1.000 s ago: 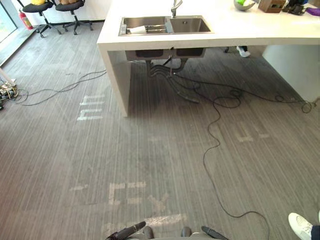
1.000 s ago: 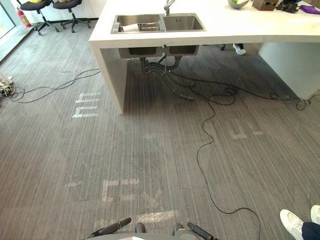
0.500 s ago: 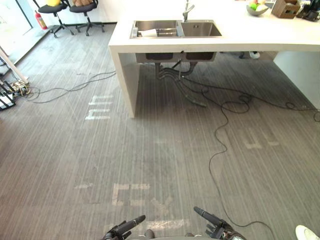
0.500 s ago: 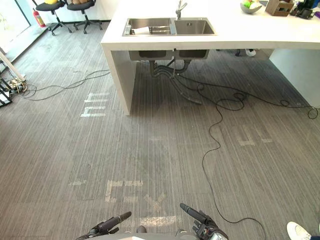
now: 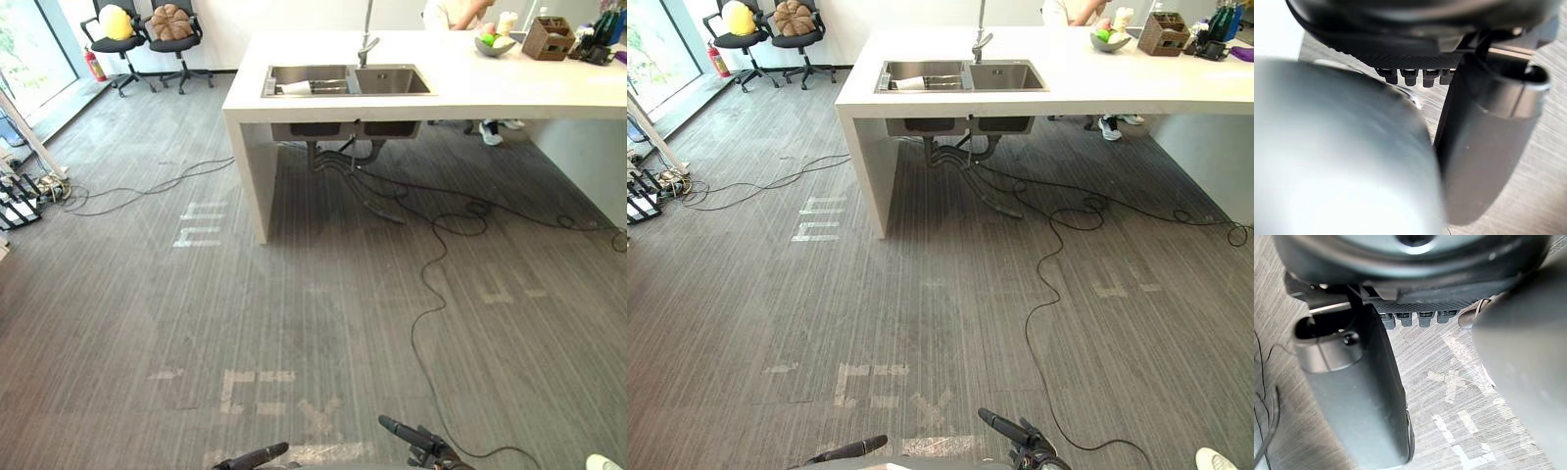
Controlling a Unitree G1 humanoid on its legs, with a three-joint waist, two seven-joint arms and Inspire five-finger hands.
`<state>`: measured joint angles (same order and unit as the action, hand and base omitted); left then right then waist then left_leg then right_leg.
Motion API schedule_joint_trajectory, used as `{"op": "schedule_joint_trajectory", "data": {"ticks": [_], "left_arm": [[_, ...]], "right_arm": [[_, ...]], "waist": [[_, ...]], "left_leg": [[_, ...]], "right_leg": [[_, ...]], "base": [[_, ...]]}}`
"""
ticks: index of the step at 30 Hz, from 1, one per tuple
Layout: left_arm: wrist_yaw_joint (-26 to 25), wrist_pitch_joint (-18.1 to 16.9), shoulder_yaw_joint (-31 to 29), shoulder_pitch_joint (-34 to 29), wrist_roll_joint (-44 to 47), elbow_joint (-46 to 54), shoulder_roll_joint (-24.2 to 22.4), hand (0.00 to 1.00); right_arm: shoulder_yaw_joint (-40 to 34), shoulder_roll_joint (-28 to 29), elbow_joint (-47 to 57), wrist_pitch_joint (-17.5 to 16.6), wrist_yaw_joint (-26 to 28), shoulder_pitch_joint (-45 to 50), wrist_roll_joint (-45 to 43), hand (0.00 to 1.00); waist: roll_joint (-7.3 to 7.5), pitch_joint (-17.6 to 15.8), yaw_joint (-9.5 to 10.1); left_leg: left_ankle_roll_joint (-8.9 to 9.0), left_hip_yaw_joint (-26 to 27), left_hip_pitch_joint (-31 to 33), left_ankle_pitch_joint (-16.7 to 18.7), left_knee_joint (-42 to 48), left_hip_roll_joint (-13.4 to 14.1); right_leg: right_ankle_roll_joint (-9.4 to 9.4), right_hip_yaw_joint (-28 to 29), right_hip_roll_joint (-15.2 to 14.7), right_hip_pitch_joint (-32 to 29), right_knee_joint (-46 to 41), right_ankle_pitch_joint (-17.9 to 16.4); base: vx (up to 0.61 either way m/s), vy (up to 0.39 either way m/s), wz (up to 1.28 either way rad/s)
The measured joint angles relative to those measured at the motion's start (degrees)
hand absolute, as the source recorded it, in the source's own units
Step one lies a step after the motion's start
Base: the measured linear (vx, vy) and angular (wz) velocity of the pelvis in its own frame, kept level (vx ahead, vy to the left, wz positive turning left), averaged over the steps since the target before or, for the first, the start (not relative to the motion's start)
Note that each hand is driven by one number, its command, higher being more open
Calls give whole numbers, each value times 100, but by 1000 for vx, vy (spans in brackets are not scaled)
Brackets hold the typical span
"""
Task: Walk over to the sink, pick up the cup, carry it to the dishwasher, place the cup inside the dishwasher, then close the dishwasher door
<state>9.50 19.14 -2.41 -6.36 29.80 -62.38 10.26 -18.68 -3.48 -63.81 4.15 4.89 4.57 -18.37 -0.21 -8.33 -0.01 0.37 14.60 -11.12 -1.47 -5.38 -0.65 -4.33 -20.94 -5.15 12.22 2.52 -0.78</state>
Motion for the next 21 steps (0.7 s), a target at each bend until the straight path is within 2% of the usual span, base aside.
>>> {"op": "schedule_joint_trajectory", "data": {"ticks": [3, 5, 7, 8, 9, 10, 11, 12, 13, 14, 15, 17, 18, 19, 21], "left_arm": [[62, -15, -1, 5, 110, -59, 5, 100], [93, -16, 3, 4, 113, -71, 8, 100], [180, 9, 87, -1, 249, -69, 83, 100], [186, 26, 112, 36, 337, -42, 102, 100], [172, 28, 122, 40, 443, -70, 82, 100], [146, 27, 126, 60, 518, -78, 113, 100], [108, 11, 146, 90, 519, -65, 138, 100], [-72, -34, 295, 209, 518, -53, 185, 100], [-221, -76, 408, 316, 521, -41, 201, 100], [-276, -83, 408, 377, 536, -30, 195, 100], [-342, -75, 417, 518, 630, 44, 182, 100], [-455, -76, 491, 549, 691, 417, 176, 100], [-496, -95, 490, 541, 729, 724, 167, 100], [-526, -110, 483, 541, 729, 876, 154, 100], [-597, -150, 378, 504, 755, 1220, 33, 100]], "right_arm": [[-185, 10, -51, 7, -85, -1, -49, 100], [-286, 2, -24, -7, -87, -7, -54, 100], [-344, -13, 27, -32, -141, 72, -93, 100], [-341, -46, 10, -35, -175, 102, -201, 100], [-345, -91, 4, -25, -183, 59, -358, 100], [-336, -122, 10, -25, -197, -2, -489, 100], [-323, -122, 21, -26, -198, -36, -538, 100], [-185, -146, 63, -30, -234, -92, -703, 100], [55, -175, 181, -31, -297, -105, -785, 100], [192, -185, 265, -31, -328, -110, -863, 100], [420, -170, 510, -28, -383, -127, -980, 100], [720, -99, 876, -25, -519, -123, -1070, 100], [791, -60, 1071, 14, -586, -107, -1148, 100], [793, -32, 1134, 30, -626, -119, -1169, 100], [786, 2, 1217, 78, -688, -125, -1193, 100]], "waist": [[4, -8, 5], [7, -13, -19], [87, -17, -72], [96, -21, -86], [61, -39, -91], [41, -83, -85], [63, -179, -94], [69, -355, -127], [30, -405, -139], [39, -417, -145], [39, -496, -156], [45, -501, -168], [120, -518, -167], [175, -554, -168], [278, -614, -167]], "left_leg": [[-60, -4, -1, 29, -2, -16], [-183, 1, 17, 116, -1, -49], [-258, 46, 22, 165, 2, -192], [-322, 22, 50, 206, 1, -240], [-370, 51, 70, 226, 5, -279], [-469, 105, -44, 165, 38, -302], [-511, 113, -167, 191, 40, -306], [-524, 89, -402, 247, 41, -236], [-502, 83, -505, 298, 41, -155], [-494, 83, -538, 319, 41, -119], [-465, 77, -614, 365, 42, -38], [-394, 110, -602, 438, 74, 48], [-345, 119, -593, 518, 136, 11], [-327, 144, -597, 565, 184, -32], [-171, 166, -751, 876, 414, -82]], "right_leg": [[-9, -27, -18, 1, -23, -48], [-69, -166, -174, -211, -517, -371], [-343, -362, -570, -522, -1424, -861], [-365, -456, -758, -746, -1992, -910], [-336, -459, -1022, -1181, -2899, -902], [-167, -410, -1305, -1592, -3876, -795], [-95, -375, -1393, -1713, -4252, -774], [-120, -336, -1381, -1772, -4548, -978], [-123, -324, -1270, -1924, -4487, -1132], [-111, -327, -1199, -1999, -4357, -1140], [-112, -337, -1008, -2127, -3823, -1110], [-136, -365, -680, -2283, -2227, -577], [-207, -415, -593, -2332, -1088, -64], [-207, -409, -624, -2386, -842, 26], [-118, -472, -708, -2515, -759, 115]], "base": [[-15, 8, 3], [-1, 49, 20], [82, 104, 48], [121, 105, 29], [137, 119, 0], [152, 123, -16], [170, 97, -8], [152, 56, 4], [142, 42, 7], [168, 11, 3], [142, -13, -1], [169, -37, -2], [182, -51, -1], [192, -66, -2], [221, -96, -8]]}}
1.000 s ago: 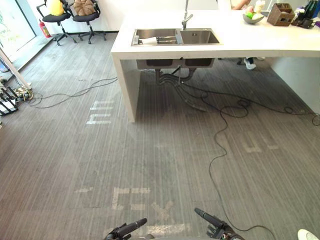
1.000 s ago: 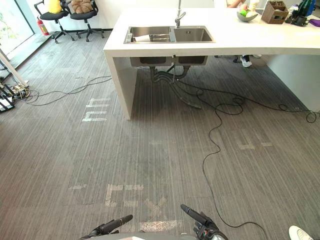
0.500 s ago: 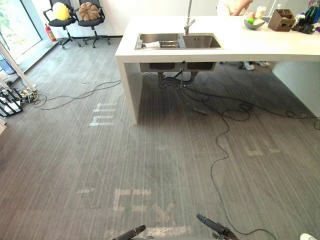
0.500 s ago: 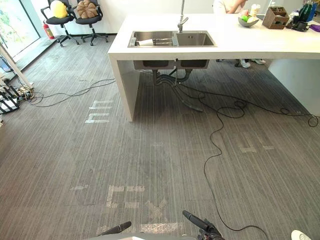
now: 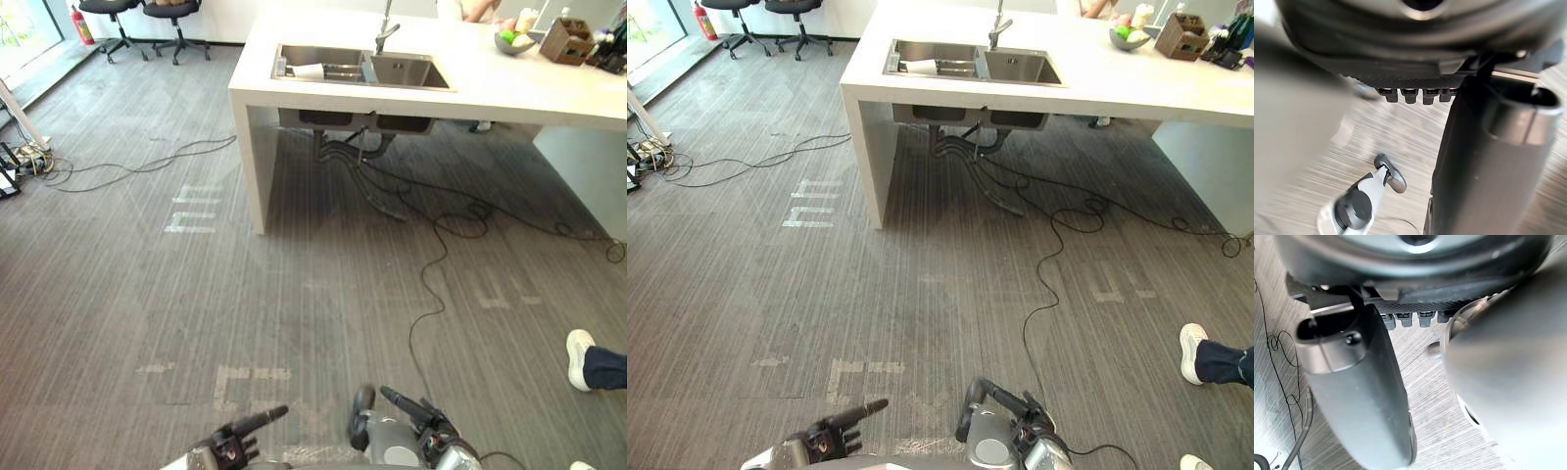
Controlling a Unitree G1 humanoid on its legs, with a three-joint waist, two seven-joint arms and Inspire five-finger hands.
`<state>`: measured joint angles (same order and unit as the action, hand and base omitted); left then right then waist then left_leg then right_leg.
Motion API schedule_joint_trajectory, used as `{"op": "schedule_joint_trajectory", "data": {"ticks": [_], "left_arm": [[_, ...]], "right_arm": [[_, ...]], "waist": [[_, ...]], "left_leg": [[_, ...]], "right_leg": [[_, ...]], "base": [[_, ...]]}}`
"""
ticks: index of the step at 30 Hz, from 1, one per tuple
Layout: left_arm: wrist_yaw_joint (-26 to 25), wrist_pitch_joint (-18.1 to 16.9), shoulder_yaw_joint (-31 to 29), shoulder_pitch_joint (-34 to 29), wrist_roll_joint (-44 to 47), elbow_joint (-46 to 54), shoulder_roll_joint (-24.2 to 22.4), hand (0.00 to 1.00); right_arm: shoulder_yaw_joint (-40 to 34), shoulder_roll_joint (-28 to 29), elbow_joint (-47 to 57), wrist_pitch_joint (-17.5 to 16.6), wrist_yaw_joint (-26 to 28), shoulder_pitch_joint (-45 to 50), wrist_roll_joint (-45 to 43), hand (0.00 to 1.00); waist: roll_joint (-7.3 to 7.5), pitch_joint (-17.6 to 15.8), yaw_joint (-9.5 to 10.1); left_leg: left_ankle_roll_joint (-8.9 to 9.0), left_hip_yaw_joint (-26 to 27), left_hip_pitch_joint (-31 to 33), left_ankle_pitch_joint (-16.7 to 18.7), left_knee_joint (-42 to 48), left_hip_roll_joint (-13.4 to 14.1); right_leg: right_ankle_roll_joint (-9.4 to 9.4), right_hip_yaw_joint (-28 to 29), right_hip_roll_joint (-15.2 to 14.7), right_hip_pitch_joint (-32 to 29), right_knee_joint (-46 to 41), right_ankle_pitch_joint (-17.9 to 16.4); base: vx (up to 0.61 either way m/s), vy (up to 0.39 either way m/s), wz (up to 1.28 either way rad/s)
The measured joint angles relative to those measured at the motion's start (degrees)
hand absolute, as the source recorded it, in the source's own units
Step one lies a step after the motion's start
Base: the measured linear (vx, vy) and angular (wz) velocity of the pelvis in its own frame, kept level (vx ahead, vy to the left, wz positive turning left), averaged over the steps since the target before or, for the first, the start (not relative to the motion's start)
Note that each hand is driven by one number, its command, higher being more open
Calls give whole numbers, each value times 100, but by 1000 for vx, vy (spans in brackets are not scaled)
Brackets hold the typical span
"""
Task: Walk over to the sink, pick up the cup, carry it to the dishwasher, place the cup inside the dishwasher, then close the dishwasher door
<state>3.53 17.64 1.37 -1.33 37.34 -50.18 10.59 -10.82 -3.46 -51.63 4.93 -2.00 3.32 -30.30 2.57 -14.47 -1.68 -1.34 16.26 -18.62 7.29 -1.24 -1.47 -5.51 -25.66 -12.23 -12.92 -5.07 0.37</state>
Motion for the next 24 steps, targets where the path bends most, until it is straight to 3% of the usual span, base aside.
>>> {"op": "schedule_joint_trajectory", "data": {"ticks": [2, 3, 4, 5, 6, 7, 8, 9, 10, 12, 14, 17, 18, 20, 22, 24], "left_arm": [[9, -8, -30, -108, 102, 97, -60, 100], [20, -36, -78, -143, 85, 82, -144, 100], [102, -190, -100, -236, -85, 55, -284, 100], [136, -242, -99, -276, -180, 41, -328, 100], [151, -362, -116, -365, -402, -35, -440, 100], [150, -418, -169, -334, -515, -54, -482, 100], [153, -507, -220, -294, -644, -53, -535, 100], [185, -646, -218, -260, -719, -76, -583, 100], [288, -863, -221, -233, -722, -173, -649, 100], [353, -1075, -215, -194, -710, -181, -734, 100], [376, -1284, -209, -163, -685, -88, -844, 100], [325, -1541, -194, -338, -684, 422, -1023, 100], [251, -1694, -131, -432, -680, 729, -1103, 100], [231, -1826, -32, -490, -673, 1239, -1191, 100], [134, -1948, 126, -515, -630, 1816, -1181, 100], [78, -1951, 173, -511, -629, 2423, -1156, 100]], "right_arm": [[0, 22, -15, 64, 3, 49, 3, 100], [-15, -10, -52, 70, 11, 38, 5, 100], [-27, -84, -85, 64, 33, 88, -2, 100], [-39, -140, -85, 64, 34, 127, -10, 100], [-89, -254, -100, 67, 30, 219, -49, 100], [-114, -267, -204, 67, 28, 210, -51, 100], [-126, -343, -368, 110, 24, 153, -57, 100], [-99, -435, -445, 175, 37, 158, -56, 100], [-38, -510, -525, 180, 121, 175, -10, 100], [8, -554, -659, 178, 233, 136, 81, 100], [66, -583, -740, 179, 265, 83, 160, 100], [171, -594, -890, 204, 321, -170, 176, 100], [167, -575, -878, 179, 365, -238, 240, 100], [162, -597, -881, 147, 391, -258, 249, 100], [140, -628, -996, 151, 389, -230, 247, 100], [9, -629, -1059, 181, 358, -17, 208, 100]], "waist": [[36, 30, 9], [-17, 40, 22], [-278, 106, -60], [-379, 160, -86], [-560, 313, -63], [-576, 320, -43], [-645, 356, -41], [-766, 375, -18], [-844, 396, -26], [-894, 413, -71], [-866, 388, -21], [-805, 288, 183], [-780, 261, 182], [-835, 214, 184], [-912, 162, 180], [-961, 138, 179]], "left_leg": [[121, 0, -41, 488, 359, 45], [225, 38, -44, 723, 588, 177], [388, -7, 30, 1092, 967, 571], [395, -19, 29, 1237, 1080, 728], [382, -18, 40, 1362, 1453, 952], [409, 42, 217, 1356, 2048, 1108], [590, 41, 589, 1170, 3084, 1400], [868, -30, 1009, 646, 4368, 1796], [1094, -81, 1440, 518, 5482, 2076], [1028, -64, 2032, 555, 6354, 2199], [966, -66, 2473, 603, 6025, 2021], [899, -84, 2538, 582, 3400, 1414], [852, -210, 2525, 294, 1908, 1137], [942, -352, 2657, -234, 564, 980], [984, -213, 2982, -281, 553, 1103], [880, 309, 2975, -356, 706, 1163]], "right_leg": [[14, 58, 1, 158, -10, -5], [278, 89, 100, 173, -70, 295], [528, 172, 368, 58, -512, 454], [632, 172, 471, 11, -688, 460], [981, 60, 649, -35, -1015, 290], [1204, 38, 682, -11, -1165, 140], [1263, 2, 783, 118, -1206, -36], [1258, 5, 956, 439, -1116, -217], [1273, 21, 1080, 724, -1021, -353], [1267, 45, 1134, 1161, -820, -475], [1207, 155, 1130, 1520, -532, -479], [1096, 585, 1035, 1888, -129, -442], [1055, 715, 938, 1966, -15, -477], [1044, 771, 876, 2127, 168, -573], [878, 678, 874, 2365, 273, -675], [541, 506, 829, 2809, 246, -930]], "base": [[339, -180, -17], [498, -267, -4], [577, -292, 9], [522, -252, 23], [480, -214, 11], [485, -244, 3], [598, -287, -6], [662, -299, -13], [531, -192, -11], [567, -130, -1], [419, -69, -24], [322, 25, -75], [206, 74, -38], [287, 131, -13], [308, 192, 19], [394, 267, 40]]}}
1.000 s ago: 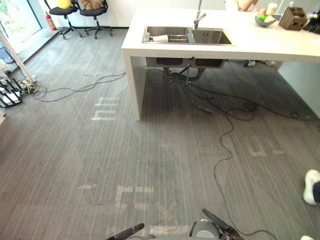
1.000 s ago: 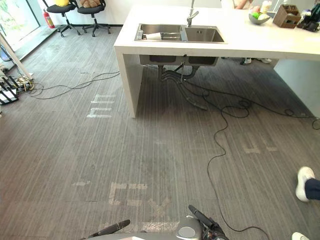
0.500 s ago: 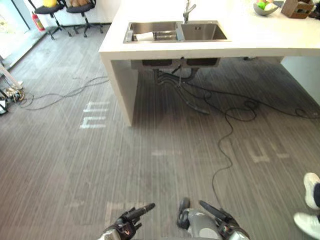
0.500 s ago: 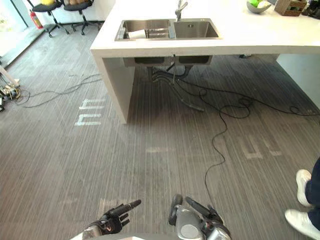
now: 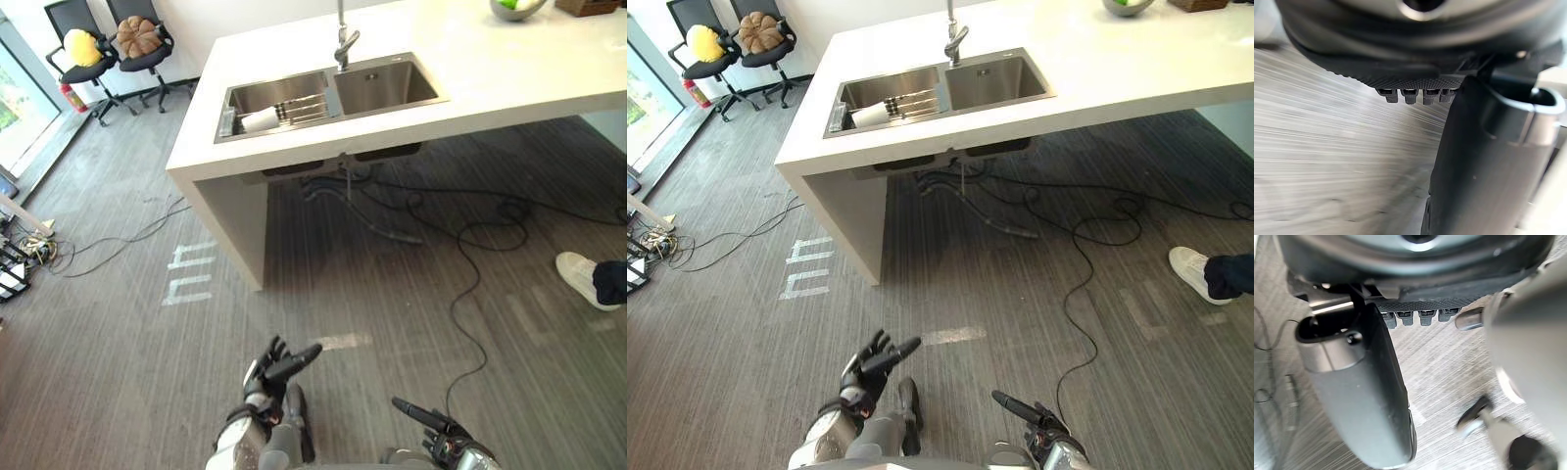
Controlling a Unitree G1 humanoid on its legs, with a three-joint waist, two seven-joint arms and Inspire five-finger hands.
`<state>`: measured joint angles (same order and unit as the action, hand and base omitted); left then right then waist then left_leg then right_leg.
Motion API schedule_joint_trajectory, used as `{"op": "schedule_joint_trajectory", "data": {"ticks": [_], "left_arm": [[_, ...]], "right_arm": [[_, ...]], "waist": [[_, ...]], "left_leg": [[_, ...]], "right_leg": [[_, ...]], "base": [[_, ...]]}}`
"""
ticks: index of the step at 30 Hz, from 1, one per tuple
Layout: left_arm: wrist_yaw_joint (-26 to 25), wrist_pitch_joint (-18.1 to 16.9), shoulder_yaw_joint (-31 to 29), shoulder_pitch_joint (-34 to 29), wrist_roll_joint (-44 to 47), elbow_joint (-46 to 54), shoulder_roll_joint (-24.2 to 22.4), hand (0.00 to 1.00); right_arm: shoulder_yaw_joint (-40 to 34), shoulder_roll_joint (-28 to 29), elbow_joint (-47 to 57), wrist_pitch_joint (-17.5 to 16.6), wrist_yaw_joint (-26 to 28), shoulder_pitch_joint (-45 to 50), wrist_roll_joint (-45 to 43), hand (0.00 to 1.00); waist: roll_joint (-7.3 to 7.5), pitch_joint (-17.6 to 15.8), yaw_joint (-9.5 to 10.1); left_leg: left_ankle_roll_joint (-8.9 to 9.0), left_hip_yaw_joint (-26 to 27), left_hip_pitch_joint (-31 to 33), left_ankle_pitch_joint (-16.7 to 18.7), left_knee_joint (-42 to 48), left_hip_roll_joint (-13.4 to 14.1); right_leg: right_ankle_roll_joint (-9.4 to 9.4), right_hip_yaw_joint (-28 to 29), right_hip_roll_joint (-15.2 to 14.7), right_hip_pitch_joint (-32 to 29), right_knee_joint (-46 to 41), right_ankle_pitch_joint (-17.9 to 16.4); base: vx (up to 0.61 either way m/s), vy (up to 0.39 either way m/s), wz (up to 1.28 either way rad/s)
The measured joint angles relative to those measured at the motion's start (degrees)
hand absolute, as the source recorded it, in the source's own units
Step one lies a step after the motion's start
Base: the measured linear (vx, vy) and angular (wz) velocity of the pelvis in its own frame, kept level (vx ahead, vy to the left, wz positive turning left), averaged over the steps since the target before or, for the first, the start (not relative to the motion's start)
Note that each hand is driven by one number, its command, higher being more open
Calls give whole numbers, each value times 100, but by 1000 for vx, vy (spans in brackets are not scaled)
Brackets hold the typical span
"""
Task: Walk over to the sink, pick up the cup, carry it to the dishwasher, place the cup inside the dishwasher, then close the dishwasher door
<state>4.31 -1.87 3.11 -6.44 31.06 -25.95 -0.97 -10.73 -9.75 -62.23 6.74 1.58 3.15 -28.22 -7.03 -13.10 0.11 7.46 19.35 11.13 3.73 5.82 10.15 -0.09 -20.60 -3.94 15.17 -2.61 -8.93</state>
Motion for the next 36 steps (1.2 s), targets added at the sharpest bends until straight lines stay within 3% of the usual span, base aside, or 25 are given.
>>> {"op": "schedule_joint_trajectory", "data": {"ticks": [1, 2, 3, 5, 6, 7, 8, 10, 11, 13, 15, 16, 17, 18, 19, 20, 21, 27, 31, 33, 35, 36], "left_arm": [[-12, 3, 6, 1, -28, 256, 22, 100], [-46, 14, -56, 27, -83, 779, 160, 100], [-87, 25, -92, 23, -82, 1092, 230, 100], [-217, 90, -268, 26, -81, 2024, 337, 100], [-293, 185, -410, 25, -84, 2574, 300, 100], [-329, 281, -511, 37, -103, 3253, 290, 100], [-326, 294, -527, 54, -120, 3496, 295, 100], [-271, 296, -549, 106, -128, 4150, 389, 100], [-241, 295, -538, 152, -127, 4206, 433, 100], [-230, 291, -484, 224, -73, 4193, 574, 100], [-231, 281, -444, 240, -16, 4151, 612, 100], [-213, 263, -276, 348, 55, 4057, 647, 100], [-180, 258, -186, 404, 73, 4004, 658, 100], [-149, 253, -13, 496, 107, 3910, 748, 100], [-133, 252, 169, 534, 120, 3898, 912, 100], [-120, 248, 244, 536, 159, 3899, 1006, 100], [529, 229, 420, 551, 280, 3952, 777, 100], [482, 229, 526, 570, 280, 3956, 776, 100], [355, 230, 723, 646, 255, 3956, 787, 100], [128, 229, 785, 783, -215, 3959, 800, 100], [-128, 229, 714, 923, -662, 3959, 857, 100], [-261, 229, 626, 947, -832, 3959, 876, 100]], "right_arm": [[-101, -31, -5, 17, -38, 79, -87, 100], [-206, -35, -11, 16, -85, 86, -114, 100], [-258, -10, -28, 18, -81, 84, -114, 100], [-383, 44, -99, 54, -103, 32, -84, 100], [-519, 18, -129, 61, -150, 76, -90, 100], [-681, 18, -175, 157, -230, 187, -106, 100], [-802, 38, -203, 149, -275, 238, -137, 100], [-1224, 108, -188, 52, -298, 333, -221, 100], [-1281, 133, -180, 37, -280, 382, -223, 100], [-1438, 296, -224, -34, -258, 496, -351, 100], [-1555, 366, -226, -118, -225, 473, -486, 100], [-1600, 381, -179, -117, -174, 439, -702, 100], [-1610, 382, -162, -118, -176, 436, -814, 100], [-1646, 399, -150, -126, -175, 433, -879, 100], [-1654, 444, -146, -146, -143, 443, -830, 100], [-1637, 468, -146, -154, -115, 464, -813, 100], [-967, 628, -28, 57, 830, 1077, -766, 100], [-974, 604, -33, 56, 859, 1088, -764, 100], [-1041, 520, -119, 57, 1041, 1089, -759, 100], [-1052, 434, -198, 57, 1227, 1053, -743, 100], [-1042, 280, -208, 122, 1474, 1023, -590, 100], [-1011, 171, -231, 180, 1590, 1022, -574, 100]], "waist": [[-57, 38, 5], [32, 71, 63], [109, 80, 97], [238, 140, 259], [252, 186, 274], [370, 290, 277], [424, 328, 277], [500, 390, 196], [486, 401, 182], [461, 414, 184], [447, 408, 126], [370, 365, 45], [328, 341, 33], [274, 312, 31], [310, 312, 33], [373, 320, 43], [814, 903, 205], [797, 914, 187], [722, 1024, 150], [616, 1062, 86], [451, 1140, 10], [355, 1203, 2]], "left_leg": [[-162, 53, -73, -150, -9, -33], [-452, -119, -56, -658, 178, -216], [-458, -218, 16, -655, 351, -337], [-616, -566, 282, -558, 923, -659], [-915, -625, 229, -403, 1141, -777], [-1074, -596, -13, -167, 1161, -991], [-1128, -596, -137, -92, 1082, -1096], [-1197, -709, -606, 13, 767, -1296], [-1227, -774, -738, 11, 713, -1304], [-1234, -928, -1300, -41, 422, -1303], [-1228, -1071, -1574, -38, 196, -1300], [-1159, -1250, -1720, -8, 90, -1210], [-1103, -1302, -1766, 27, 87, -1150], [-989, -1398, -1869, 97, 100, -1029], [-820, -1482, -1973, 229, 155, -944], [-748, -1535, -2032, 343, 225, -926], [-212, -1346, -2165, 1132, 642, -352], [-221, -1332, -2168, 1159, 617, -340], [-220, -1277, -2265, 1178, 365, -296], [-214, -1196, -2331, 1179, 234, -180], [-351, -1084, -2357, 1269, 224, -7], [-702, -917, -2447, 1297, 347, 94]], "right_leg": [[-125, -23, -11, 132, -99, -171], [-275, 2, -273, 173, -325, -493], [-351, 47, -410, 120, -436, -594], [-711, 179, -729, -41, -846, -655], [-850, 180, -918, -122, -1331, -575], [-1034, 199, -1314, -456, -2493, -444], [-1105, 212, -1520, -672, -3071, -274], [-1306, 528, -1890, -1442, -4960, 453], [-1270, 529, -1900, -1607, -5375, 432], [-770, 186, -1912, -2019, -5899, 2], [-455, -67, -1885, -2301, -5514, -338], [-293, -259, -1773, -2542, -4527, -515], [-311, -288, -1698, -2615, -4000, -503], [-366, -251, -1545, -2687, -2873, -321], [-342, -77, -1399, -2692, -1874, 169], [-297, 32, -1392, -2689, -1622, 481], [-306, -100, -870, -2125, -795, 1554], [-298, -104, -863, -2132, -791, 1542], [-313, -109, -799, -2152, -749, 1496], [-298, -105, -710, -2207, -808, 1408], [-266, -222, -644, -2409, -1223, 1142], [-148, -522, -605, -2414, -1487, 871]], "base": [[483, 310, 22], [496, 324, -3], [562, 348, -33], [455, 249, -33], [556, 315, -2], [544, 324, 10], [430, 252, 21], [341, 142, 31], [519, 138, 42], [495, 58, 31], [318, -61, 34], [310, -124, 52], [348, -188, 62], [276, -210, 49], [278, -238, 47], [168, -158, 29], [56, -63, 10], [0, 0, 0], [14, -10, -4], [74, -42, -12], [164, -66, -27], [212, -74, -36]]}}
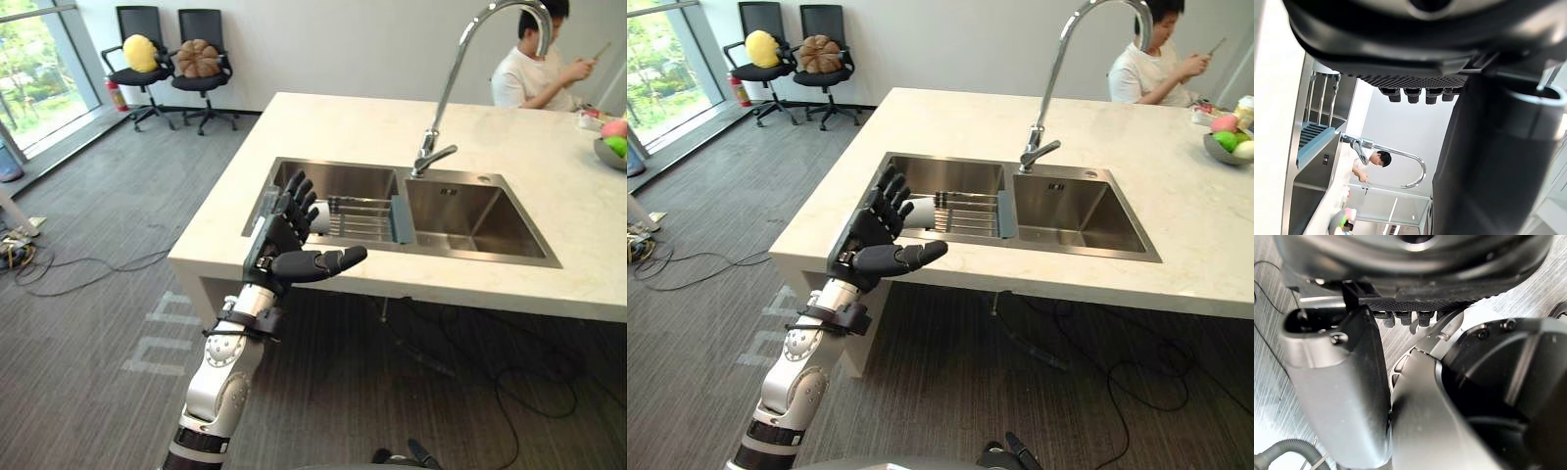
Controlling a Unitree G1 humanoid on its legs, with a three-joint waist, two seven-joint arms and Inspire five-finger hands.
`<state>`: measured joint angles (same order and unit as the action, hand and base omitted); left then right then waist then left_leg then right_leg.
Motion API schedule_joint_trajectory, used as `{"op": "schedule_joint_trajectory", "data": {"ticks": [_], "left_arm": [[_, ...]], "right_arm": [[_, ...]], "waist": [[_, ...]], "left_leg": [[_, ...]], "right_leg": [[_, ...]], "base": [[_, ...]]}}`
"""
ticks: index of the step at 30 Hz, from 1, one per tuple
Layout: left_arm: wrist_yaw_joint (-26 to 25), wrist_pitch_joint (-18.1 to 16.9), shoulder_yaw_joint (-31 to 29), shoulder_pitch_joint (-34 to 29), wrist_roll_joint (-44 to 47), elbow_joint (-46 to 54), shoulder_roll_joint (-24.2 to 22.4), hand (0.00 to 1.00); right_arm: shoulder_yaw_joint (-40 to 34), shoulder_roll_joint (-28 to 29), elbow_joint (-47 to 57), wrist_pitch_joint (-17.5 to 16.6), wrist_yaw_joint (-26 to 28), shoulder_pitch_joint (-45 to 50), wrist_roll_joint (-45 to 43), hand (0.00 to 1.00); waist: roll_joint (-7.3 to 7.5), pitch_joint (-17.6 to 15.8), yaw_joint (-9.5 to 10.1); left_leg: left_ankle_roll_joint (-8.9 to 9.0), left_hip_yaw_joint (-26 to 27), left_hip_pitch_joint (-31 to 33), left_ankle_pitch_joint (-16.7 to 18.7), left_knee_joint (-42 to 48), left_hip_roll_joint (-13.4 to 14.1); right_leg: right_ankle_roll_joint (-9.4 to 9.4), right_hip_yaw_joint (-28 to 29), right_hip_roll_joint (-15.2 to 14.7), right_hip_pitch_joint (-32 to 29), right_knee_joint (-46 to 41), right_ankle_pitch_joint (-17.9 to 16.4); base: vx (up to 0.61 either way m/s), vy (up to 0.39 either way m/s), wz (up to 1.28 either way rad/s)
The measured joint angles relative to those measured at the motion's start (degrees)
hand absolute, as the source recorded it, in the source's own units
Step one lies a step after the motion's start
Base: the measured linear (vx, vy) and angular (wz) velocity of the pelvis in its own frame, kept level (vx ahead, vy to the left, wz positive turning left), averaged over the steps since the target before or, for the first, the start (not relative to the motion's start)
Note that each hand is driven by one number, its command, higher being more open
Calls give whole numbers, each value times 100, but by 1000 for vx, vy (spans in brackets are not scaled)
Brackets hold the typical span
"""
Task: Walk over to the sink, pick up the cup, carry it to the dishwasher, place the cup inside the dishwasher, then close the dishwasher door
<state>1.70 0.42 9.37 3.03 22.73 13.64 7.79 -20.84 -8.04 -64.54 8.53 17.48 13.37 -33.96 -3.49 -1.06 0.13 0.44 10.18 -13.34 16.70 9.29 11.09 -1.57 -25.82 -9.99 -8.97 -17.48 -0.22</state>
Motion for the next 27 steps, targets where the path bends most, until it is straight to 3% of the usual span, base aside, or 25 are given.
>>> {"op": "schedule_joint_trajectory", "data": {"ticks": [1, 2, 3, 4, 5, 6, 8, 10, 12, 13, 16, 20, 27], "left_arm": [[-62, 2, -55, 15, -88, -2, 19, 100], [-229, 22, -108, 20, -261, -5, 36, 100], [-318, 43, -114, 24, -377, -2, 28, 100], [-342, 43, -123, 26, -398, 0, 23, 100], [-365, 44, -130, 32, -446, -1, -11, 100], [-325, 48, -108, 30, -468, -1, -42, 100], [-263, 48, -110, 17, -474, 5, -8, 100], [-256, 47, -110, -64, -479, 80, -7, 100], [-280, 46, -110, -229, -512, 338, -21, 100], [-297, 31, -151, -314, -613, 520, -8, 100], [-358, 90, -407, -387, -700, 595, 2, 100], [-422, 266, -677, -572, -728, 594, 16, 100], [-324, 350, -648, -604, -817, 595, 23, 100]], "right_arm": [[35, -51, -68, 20, 43, -38, 29, 100], [60, -182, -267, 63, 123, -133, 68, 100], [103, -300, -354, 112, 147, -137, 161, 100], [99, -340, -362, 138, 146, -137, 176, 100], [107, -399, -371, 179, 139, -148, 272, 100], [97, -513, -374, 186, 126, -167, 345, 100], [90, -605, -411, 181, 119, -243, 476, 100], [95, -649, -508, 136, 111, -254, 520, 100], [97, -693, -563, 71, 110, -256, 538, 100], [99, -710, -588, 47, 70, -274, 510, 100], [94, -597, -615, -20, -43, -312, 404, 100], [-45, -537, -684, -84, -51, -241, 414, 100], [-386, -456, -689, -4, -45, -215, 668, 100]], "waist": [[15, 4, 6], [-27, -27, -12], [-139, -69, -54], [-147, -82, -70], [-133, -172, -24], [-175, -172, 67], [-129, -203, 131], [-132, -206, 149], [-254, -199, 185], [-328, -198, 232], [-219, -259, 252], [-210, -268, 294], [-225, -256, 264]], "left_leg": [[-129, 168, 88, -49, 402, 34], [-323, 474, 568, -140, 1686, 289], [-485, 532, 903, -518, 2657, 548], [-356, 453, 1037, -831, 3043, 622], [-41, 396, 1321, -848, 3642, 680], [194, 464, 1569, -434, 3747, 582], [224, 555, 1804, -190, 3092, 158], [219, 607, 1824, -291, 1924, -73], [186, 289, 1812, -1423, 667, -252], [264, 118, 1739, -1831, 331, -247], [220, 116, 1532, -1890, -380, -469], [172, 175, 1262, -2096, -936, -652], [258, 188, 1126, -2181, -1201, -608]], "right_leg": [[16, -29, -10, 41, -27, -129], [-4, -48, 45, 231, 6, -198], [-17, -183, 143, 593, 214, -241], [-15, -219, 158, 772, 323, -270], [-4, -209, 88, 1053, 475, -310], [-3, -193, -2, 1182, 570, -312], [-58, -205, -192, 1400, 784, -277], [-113, -254, -222, 1652, 1016, -242], [-194, -230, -110, 1730, 1110, -235], [-443, -139, -5, 1793, 1237, -289], [-539, -141, -106, 1784, 1496, -204], [-673, -152, -159, 1914, 1785, -20], [-673, -231, -42, 2008, 1945, -20]], "base": [[254, -88, -34], [301, -119, -6], [308, -146, 10], [346, -135, 26], [329, -86, 9], [315, -58, 1], [252, -23, -1], [210, 25, 1], [187, 114, -17], [213, 169, -13], [105, 144, 1], [51, 52, -1], [41, -36, 0]]}}
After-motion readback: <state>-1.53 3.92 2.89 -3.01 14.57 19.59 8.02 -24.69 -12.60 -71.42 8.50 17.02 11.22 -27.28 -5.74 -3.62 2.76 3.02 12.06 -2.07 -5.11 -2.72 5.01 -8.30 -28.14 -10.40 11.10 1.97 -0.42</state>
